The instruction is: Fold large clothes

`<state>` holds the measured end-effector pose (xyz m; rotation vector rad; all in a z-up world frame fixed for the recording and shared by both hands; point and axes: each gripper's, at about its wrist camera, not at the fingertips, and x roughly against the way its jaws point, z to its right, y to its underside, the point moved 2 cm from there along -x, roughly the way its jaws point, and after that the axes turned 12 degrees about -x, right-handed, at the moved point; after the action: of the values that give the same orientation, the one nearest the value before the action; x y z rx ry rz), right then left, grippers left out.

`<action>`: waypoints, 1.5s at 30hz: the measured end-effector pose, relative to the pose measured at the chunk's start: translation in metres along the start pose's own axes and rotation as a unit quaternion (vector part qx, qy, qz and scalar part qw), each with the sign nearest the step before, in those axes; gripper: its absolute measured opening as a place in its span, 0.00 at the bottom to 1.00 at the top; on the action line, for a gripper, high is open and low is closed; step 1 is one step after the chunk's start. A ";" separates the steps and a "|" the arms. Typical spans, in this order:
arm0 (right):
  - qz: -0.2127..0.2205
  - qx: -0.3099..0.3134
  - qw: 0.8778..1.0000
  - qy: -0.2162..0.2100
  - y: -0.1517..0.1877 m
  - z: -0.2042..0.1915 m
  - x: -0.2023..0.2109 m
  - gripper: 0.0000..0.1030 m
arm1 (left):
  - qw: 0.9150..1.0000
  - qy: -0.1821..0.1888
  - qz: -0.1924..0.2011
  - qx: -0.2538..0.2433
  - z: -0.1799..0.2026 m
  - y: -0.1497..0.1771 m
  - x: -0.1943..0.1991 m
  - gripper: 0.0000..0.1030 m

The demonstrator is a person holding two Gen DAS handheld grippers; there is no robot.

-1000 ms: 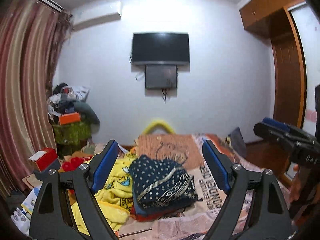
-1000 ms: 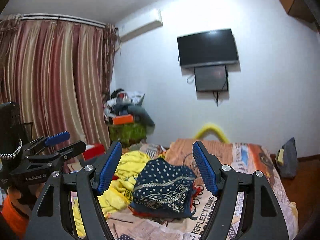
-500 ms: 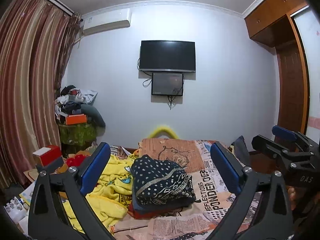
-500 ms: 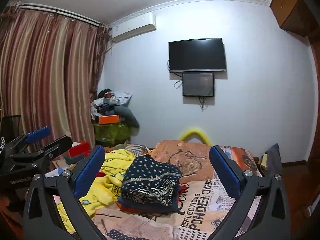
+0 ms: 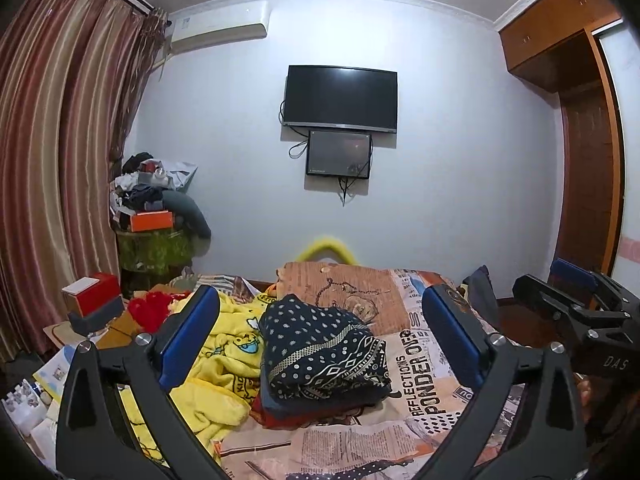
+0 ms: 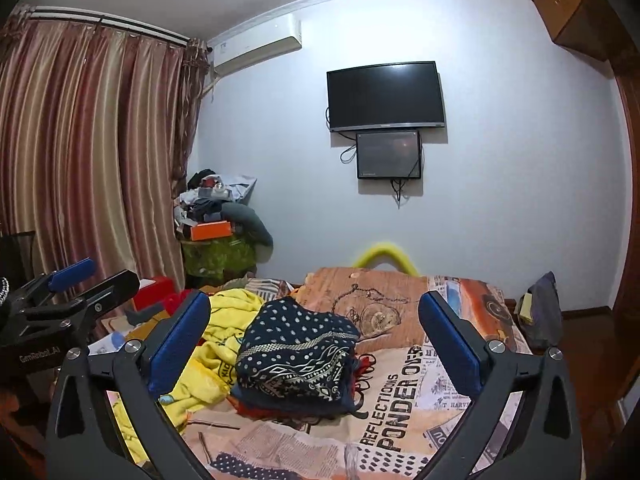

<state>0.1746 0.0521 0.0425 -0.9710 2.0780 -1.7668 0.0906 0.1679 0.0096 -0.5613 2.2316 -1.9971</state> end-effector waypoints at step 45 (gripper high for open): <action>-0.005 -0.012 1.000 0.010 -0.005 0.006 0.003 1.00 | 0.999 0.043 -0.022 0.009 0.002 0.009 -0.016 0.99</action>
<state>0.1780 0.0451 0.0464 -0.9751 2.1141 -1.7668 0.1041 0.1718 -0.0021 -0.5379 2.2666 -2.0997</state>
